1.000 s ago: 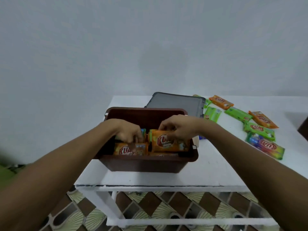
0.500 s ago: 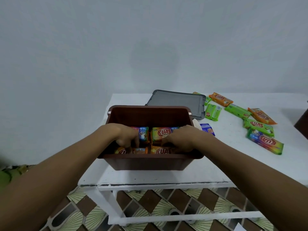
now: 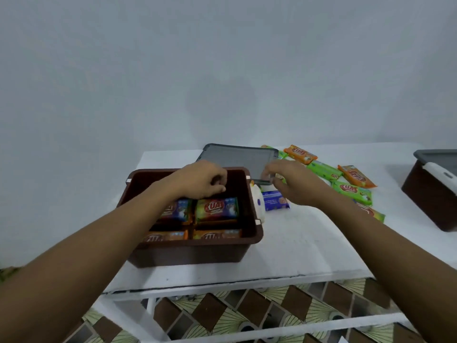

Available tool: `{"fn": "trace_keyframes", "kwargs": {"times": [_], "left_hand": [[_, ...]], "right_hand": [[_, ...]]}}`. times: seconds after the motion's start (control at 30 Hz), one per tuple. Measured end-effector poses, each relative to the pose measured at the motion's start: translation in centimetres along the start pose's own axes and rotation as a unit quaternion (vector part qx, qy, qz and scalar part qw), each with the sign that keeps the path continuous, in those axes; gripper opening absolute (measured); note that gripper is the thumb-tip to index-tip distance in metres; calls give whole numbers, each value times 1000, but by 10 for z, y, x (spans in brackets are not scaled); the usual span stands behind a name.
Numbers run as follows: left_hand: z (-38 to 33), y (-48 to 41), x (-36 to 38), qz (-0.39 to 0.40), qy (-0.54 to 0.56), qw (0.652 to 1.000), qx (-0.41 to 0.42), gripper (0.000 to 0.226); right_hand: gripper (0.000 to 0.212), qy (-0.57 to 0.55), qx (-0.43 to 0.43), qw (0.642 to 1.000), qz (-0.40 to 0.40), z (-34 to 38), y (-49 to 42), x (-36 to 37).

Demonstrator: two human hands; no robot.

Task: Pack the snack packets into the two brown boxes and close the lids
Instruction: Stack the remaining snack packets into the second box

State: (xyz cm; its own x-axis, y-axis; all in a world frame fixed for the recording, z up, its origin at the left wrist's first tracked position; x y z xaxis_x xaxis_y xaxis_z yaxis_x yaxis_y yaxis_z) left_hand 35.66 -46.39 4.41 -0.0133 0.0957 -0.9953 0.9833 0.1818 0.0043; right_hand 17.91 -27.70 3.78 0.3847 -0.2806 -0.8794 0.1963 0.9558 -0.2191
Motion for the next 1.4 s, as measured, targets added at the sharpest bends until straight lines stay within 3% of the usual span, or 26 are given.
{"fn": "trace_keyframes", "kwargs": {"times": [0.17, 0.27, 0.33, 0.43, 0.5, 0.57, 0.77, 0.87, 1.0, 1.1, 1.2, 1.27, 1.4], "left_hand": [[-62, -57, -3, -55, 3, 998, 36, 15], [-96, -91, 6, -25, 2, 999, 39, 18], [-115, -111, 16, 27, -21, 999, 31, 26], [-140, -141, 36, 120, -61, 991, -28, 34], [-153, -151, 51, 159, -96, 980, -75, 27], [-165, -156, 66, 166, -116, 973, -107, 21], [-180, -156, 109, 202, -195, 939, -199, 37], [-177, -138, 123, 147, -147, 957, -204, 54], [-177, -119, 145, 4, -97, 989, -114, 70], [-181, -115, 162, -99, -32, 989, -103, 60], [-184, -115, 167, -189, -35, 976, -105, 35], [-186, -119, 152, -191, -41, 972, -129, 21], [-174, -142, 120, -98, 47, 970, -216, 31]], "right_hand": [[28, 29, 177, 983, -27, -115, 67, -23], [57, 96, 350, 932, 17, -165, 111, -16], [69, 127, 391, 911, 28, -183, 137, -2], [71, 107, 366, 924, -37, -200, 155, 8], [72, 63, 350, 932, -68, -206, 157, 8], [74, 37, 343, 936, -73, -214, 156, 7], [69, -11, 290, 952, -98, -228, 152, 16], [65, 4, 249, 961, -122, -226, 146, 25], [68, -5, 247, 960, -132, -229, 146, 28], [69, -19, 244, 961, -132, -229, 147, 27], [71, -45, 243, 958, -145, -227, 148, 25], [73, -77, 242, 953, -167, -226, 150, 23], [85, -123, 260, 940, -184, -223, 155, 21]]}}
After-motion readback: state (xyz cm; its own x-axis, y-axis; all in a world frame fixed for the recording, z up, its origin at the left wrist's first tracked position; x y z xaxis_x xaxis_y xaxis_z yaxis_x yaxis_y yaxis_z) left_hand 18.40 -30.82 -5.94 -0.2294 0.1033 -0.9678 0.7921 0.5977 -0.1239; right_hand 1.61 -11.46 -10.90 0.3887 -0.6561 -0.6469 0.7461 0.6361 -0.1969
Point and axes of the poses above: each hand's wrist, its own y-axis away from the middle knuckle, its own x-axis out of the palm, z = x × y, the point moved 1 cm from there along -y, towards the middle knuckle, and after that the axes turned 6 degrees about -y, right-handed, at the moved point
